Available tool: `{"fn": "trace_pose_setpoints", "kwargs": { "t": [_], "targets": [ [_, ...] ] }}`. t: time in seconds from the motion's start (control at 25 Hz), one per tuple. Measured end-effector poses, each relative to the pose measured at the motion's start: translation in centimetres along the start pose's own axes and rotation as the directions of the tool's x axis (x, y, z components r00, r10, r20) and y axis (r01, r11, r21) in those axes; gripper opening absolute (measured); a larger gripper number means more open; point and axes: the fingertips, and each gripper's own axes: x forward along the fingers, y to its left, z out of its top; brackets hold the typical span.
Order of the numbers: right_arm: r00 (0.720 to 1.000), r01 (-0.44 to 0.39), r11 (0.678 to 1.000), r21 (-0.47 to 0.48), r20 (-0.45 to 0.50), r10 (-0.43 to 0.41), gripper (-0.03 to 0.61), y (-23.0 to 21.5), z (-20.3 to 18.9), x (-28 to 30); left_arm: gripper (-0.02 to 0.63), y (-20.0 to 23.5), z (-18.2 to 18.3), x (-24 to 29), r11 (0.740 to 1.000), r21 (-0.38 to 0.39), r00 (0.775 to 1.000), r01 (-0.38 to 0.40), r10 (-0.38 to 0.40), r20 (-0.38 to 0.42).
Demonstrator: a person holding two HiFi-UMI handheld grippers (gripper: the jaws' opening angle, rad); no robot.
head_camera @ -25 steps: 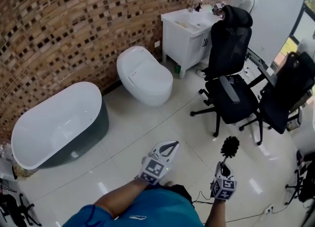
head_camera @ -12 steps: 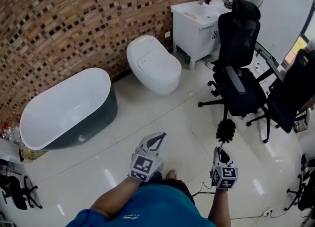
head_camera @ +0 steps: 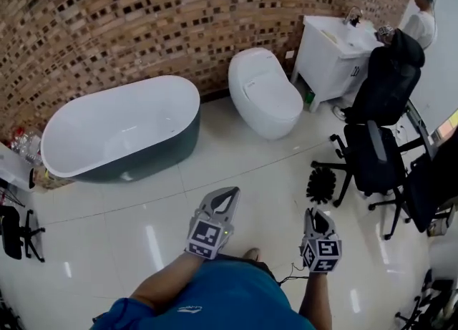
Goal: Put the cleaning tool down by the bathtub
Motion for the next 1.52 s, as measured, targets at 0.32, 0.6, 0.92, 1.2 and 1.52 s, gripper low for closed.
{"fn": "trace_pose_setpoints", "kwargs": {
  "t": [0.32, 0.6, 0.92, 1.2, 1.52],
  "targets": [
    [0.991, -0.127, 0.987, -0.094, 0.039, 0.132, 0.067, 14.6, 5.6, 7.3, 0.000, 15.1, -0.3, -7.2, 0.990, -0.008, 0.990, -0.139, 0.140, 0.037],
    [0.972, -0.228, 0.959, -0.168, 0.011, 0.233, 0.067, 25.1, 8.0, 12.0, 0.000, 25.0, -1.5, -14.4, 0.966, -0.055, 0.965, -0.253, 0.256, 0.056],
    [0.905, -0.413, 0.869, -0.274, -0.020, 0.424, 0.067, 35.3, 10.5, 17.6, 0.000, 33.0, -4.8, -21.6, 0.888, -0.111, 0.892, -0.446, 0.451, 0.023],
    [0.818, -0.554, 0.769, -0.320, -0.039, 0.574, 0.067, 40.8, 11.4, 22.1, 0.000, 35.6, -4.1, -24.7, 0.829, -0.055, 0.831, -0.556, 0.556, -0.020],
    [0.733, -0.657, 0.656, -0.372, -0.109, 0.672, 0.067, 44.8, 10.5, 26.6, 0.000, 38.3, -4.4, -25.7, 0.768, -0.024, 0.767, -0.640, 0.637, -0.081]
  ]
}}
